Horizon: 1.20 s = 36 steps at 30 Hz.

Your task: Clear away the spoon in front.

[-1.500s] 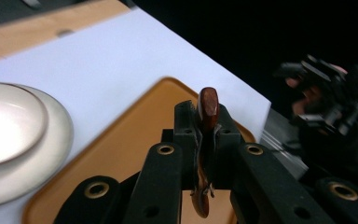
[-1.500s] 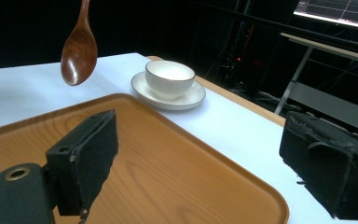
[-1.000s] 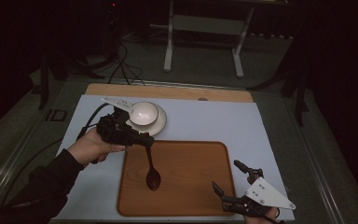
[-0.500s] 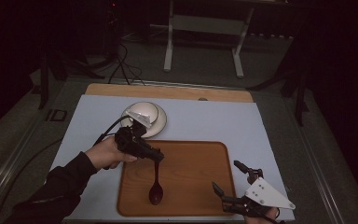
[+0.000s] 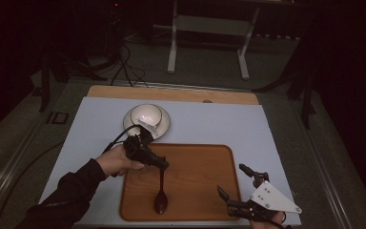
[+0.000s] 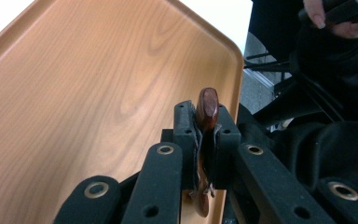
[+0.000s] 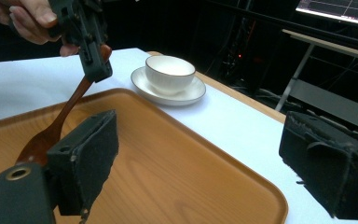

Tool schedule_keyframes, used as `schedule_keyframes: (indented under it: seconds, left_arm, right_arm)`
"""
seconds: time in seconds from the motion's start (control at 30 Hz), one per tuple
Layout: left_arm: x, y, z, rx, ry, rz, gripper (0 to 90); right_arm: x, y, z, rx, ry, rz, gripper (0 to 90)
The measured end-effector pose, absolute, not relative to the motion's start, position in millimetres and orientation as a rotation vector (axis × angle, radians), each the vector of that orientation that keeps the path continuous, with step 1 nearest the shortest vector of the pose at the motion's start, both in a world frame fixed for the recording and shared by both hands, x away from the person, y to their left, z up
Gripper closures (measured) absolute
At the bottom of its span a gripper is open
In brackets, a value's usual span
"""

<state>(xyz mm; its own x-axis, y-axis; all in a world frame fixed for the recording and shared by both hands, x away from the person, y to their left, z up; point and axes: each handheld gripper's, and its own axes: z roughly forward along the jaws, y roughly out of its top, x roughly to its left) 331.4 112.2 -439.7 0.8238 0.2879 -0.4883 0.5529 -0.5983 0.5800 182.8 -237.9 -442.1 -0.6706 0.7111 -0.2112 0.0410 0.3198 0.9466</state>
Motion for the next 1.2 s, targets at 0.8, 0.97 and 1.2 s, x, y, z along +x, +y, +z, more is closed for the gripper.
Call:
schedule_keyframes:
  seconds: [0.8,0.97,1.2]
  left_arm:
    - [350.5,118.5,-500.4,2.126,0.866,-0.326,74.2]
    - [353.3,116.9,-516.2,2.136,0.928,-0.301,69.3]
    - [355.3,118.6,-527.3,2.120,1.000,-0.247,61.9]
  right_arm:
    - [184.1,-236.9,-444.0,0.661,1.986,1.389,11.7]
    - [183.8,-237.2,-443.7,0.661,1.982,1.395,11.7]
    - [184.5,-236.5,-444.3,0.657,1.992,1.395,11.7]
